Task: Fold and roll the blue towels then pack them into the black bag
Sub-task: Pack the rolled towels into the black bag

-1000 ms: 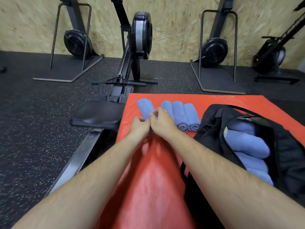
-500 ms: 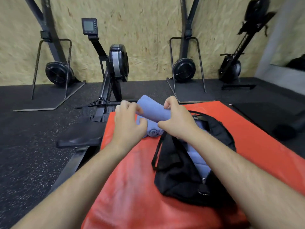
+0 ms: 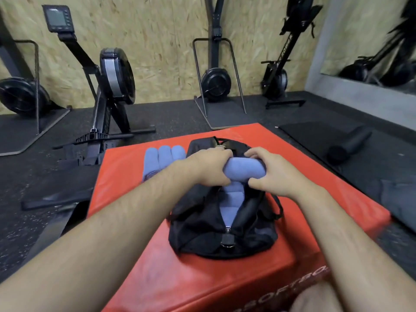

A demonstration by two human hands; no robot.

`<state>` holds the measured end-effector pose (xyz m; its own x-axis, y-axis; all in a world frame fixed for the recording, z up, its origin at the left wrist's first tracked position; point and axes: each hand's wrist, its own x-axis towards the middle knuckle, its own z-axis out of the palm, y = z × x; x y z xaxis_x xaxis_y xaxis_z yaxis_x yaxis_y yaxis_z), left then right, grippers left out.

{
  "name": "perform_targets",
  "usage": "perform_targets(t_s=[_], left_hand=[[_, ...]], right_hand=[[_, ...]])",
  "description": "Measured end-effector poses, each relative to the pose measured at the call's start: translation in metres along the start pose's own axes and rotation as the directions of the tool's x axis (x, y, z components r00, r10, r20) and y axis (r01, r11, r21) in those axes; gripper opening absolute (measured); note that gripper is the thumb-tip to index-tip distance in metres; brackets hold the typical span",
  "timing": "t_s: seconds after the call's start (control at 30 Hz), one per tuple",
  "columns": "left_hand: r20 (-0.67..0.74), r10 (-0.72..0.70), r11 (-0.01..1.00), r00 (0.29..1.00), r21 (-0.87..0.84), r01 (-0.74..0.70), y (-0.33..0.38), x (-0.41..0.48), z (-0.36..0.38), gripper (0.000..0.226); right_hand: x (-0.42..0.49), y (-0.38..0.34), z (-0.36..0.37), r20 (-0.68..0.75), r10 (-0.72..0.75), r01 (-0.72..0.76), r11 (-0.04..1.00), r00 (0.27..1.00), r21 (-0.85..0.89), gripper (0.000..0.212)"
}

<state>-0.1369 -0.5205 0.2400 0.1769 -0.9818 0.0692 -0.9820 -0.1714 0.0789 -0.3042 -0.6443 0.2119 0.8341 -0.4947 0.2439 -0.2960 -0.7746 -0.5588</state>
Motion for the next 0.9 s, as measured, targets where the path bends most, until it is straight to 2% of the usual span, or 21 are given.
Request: perform_targets(t_s=[0.17, 0.33, 0.5, 0.6, 0.67, 0.73, 0.83, 0.9], left_hand=[[-0.022, 0.061, 0.996, 0.998, -0.057, -0.062, 0.024, 0.036, 0.005, 0.034], [0.133, 0.025, 0.982, 0.991, -0.189, 0.0, 0.007, 0.033, 0.028, 0.045], [0.294, -0.119, 0.993, 0.948, 0.049, 0.109, -0.028, 0.011, 0.032, 0.052], [0.366, -0.219, 0.973, 0.904, 0.152, 0.174, -0.047, 0.002, 0.032, 0.061], [0.392, -0.237, 0.967, 0.889, 0.184, 0.177, -0.053, -0.002, 0.037, 0.064], [0.385, -0.224, 0.967, 0.895, 0.199, 0.157, -0.052, -0.003, 0.043, 0.06], [0.285, -0.153, 0.97, 0.946, 0.224, 0.09, -0.048, 0.001, 0.054, 0.06], [0.255, -0.108, 0.987, 0.961, 0.146, 0.072, -0.048, 0.006, 0.062, 0.068]], right_hand=[[-0.006, 0.027, -0.019, -0.094, 0.058, -0.061, 0.997, 0.994, -0.039, 0.05], [0.0, 0.026, -0.003, -0.014, 0.003, -0.005, 0.992, 1.0, -0.124, 0.052], [0.019, 0.007, 0.038, 0.137, -0.05, 0.073, 0.984, 0.989, -0.164, 0.058], [0.03, 0.0, 0.062, 0.212, -0.041, 0.074, 0.986, 0.976, -0.148, 0.05], [0.033, 0.0, 0.072, 0.265, -0.027, 0.066, 0.988, 0.964, -0.14, 0.044], [0.033, 0.004, 0.076, 0.308, -0.006, 0.055, 0.987, 0.951, -0.153, 0.042], [0.033, 0.012, 0.073, 0.297, 0.077, -0.009, 0.975, 0.952, -0.224, 0.041], [0.034, 0.017, 0.071, 0.268, 0.15, -0.063, 0.95, 0.952, -0.307, 0.043]])
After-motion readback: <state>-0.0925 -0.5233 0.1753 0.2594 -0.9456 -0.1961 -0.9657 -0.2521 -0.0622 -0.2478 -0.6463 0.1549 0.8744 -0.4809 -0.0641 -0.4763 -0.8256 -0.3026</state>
